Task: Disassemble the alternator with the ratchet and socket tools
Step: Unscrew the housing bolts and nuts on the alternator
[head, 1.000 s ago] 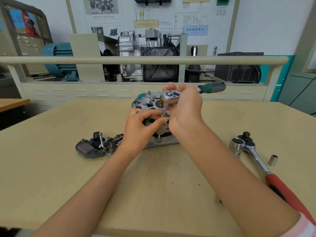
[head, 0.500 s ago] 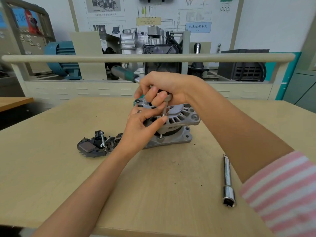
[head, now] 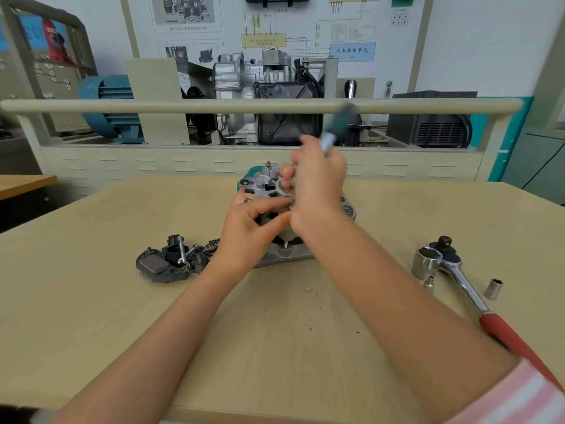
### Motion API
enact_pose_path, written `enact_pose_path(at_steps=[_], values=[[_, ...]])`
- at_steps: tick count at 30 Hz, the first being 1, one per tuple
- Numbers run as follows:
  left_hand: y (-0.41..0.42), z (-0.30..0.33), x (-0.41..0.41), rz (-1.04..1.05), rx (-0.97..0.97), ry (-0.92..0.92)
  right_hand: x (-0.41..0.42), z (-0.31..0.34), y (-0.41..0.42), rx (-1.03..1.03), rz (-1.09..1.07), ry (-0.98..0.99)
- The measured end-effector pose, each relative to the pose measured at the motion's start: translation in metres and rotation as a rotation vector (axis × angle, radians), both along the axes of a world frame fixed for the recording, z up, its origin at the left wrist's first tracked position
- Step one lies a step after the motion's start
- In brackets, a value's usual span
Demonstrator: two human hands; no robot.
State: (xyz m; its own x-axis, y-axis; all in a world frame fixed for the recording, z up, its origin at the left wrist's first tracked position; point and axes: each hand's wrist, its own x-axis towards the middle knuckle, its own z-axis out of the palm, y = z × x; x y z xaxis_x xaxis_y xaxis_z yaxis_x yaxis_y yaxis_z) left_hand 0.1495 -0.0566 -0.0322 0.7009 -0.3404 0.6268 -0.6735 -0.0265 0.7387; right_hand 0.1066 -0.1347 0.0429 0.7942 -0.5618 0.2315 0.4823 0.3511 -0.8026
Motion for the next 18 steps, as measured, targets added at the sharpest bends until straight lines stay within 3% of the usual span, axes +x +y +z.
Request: enact_pose_path(at_steps=[3, 7, 18], values=[[0.000, 0.000, -0.001, 0.014, 0.013, -0.026, 0.000, -0.007, 0.006, 0.250, -0.150, -0.122], [0.000, 0.000, -0.002, 0.006, 0.014, -0.028, -0.001, -0.002, -0.001, 0.136, -0.050, 0.002], [0.001, 0.000, -0.001, -0.013, 0.033, -0.020, 0.012, 0.029, -0.035, -0.430, 0.861, 0.382]])
